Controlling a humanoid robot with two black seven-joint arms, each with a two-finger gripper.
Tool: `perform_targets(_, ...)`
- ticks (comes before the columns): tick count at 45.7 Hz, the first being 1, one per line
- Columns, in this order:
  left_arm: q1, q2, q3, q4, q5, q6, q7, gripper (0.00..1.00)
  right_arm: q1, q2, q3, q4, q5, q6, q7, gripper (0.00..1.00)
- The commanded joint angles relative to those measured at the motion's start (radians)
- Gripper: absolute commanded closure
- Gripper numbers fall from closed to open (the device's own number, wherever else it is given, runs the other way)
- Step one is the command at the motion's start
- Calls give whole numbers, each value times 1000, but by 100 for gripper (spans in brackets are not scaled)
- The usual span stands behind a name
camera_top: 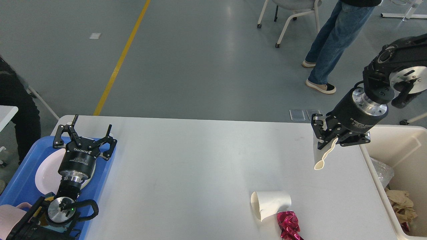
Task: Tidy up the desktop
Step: 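Release the white cup into the bin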
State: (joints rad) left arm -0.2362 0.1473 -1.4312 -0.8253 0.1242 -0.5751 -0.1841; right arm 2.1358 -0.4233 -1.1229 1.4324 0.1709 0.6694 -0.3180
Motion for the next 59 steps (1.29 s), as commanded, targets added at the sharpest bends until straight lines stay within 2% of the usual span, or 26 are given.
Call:
perform_targets(1,0,0,0,0,0,0,0,4,45,24,-32,33,-2,9,-1,100)
perform_targets(11,0,0,0,0,0,0,0,4,42,-5,-95,13,-2,-17,0,100)
perform_targets(17,0,0,0,0,0,0,0,4,-45,-153,-150,-46,-7,-172,0,100)
perform_targets(21,0,0,0,0,0,0,0,4,-163,-250,-146,-124,-31,-275,2,100)
perform_targets(25,0,0,0,0,0,0,0,4,-304,-296,-138,-229,-48,-365,4,100)
perform_targets(34,0,0,0,0,0,0,0,4,-736,-311,43,-481,-47,-553,8,100)
perform_targets(38,0,0,0,0,0,0,0,4,-937,-287,142,-631,-47,-585,10,100)
perform_targets(44,0,0,0,0,0,1,0,4,-1206,-160,288,-904,-48,-639,10,100)
perform_targets(52,0,0,0,0,0,0,0,4,-1479,35,321,-1306,-47,-706,14,100)
perform_targets(56,0,0,0,0,0,0,0,4,-1557,93,316,-1418,-47,-721,16,100)
perform_targets(59,0,0,0,0,0,1,0,4,-1579,113,313,-1439,-48,-732,17,100)
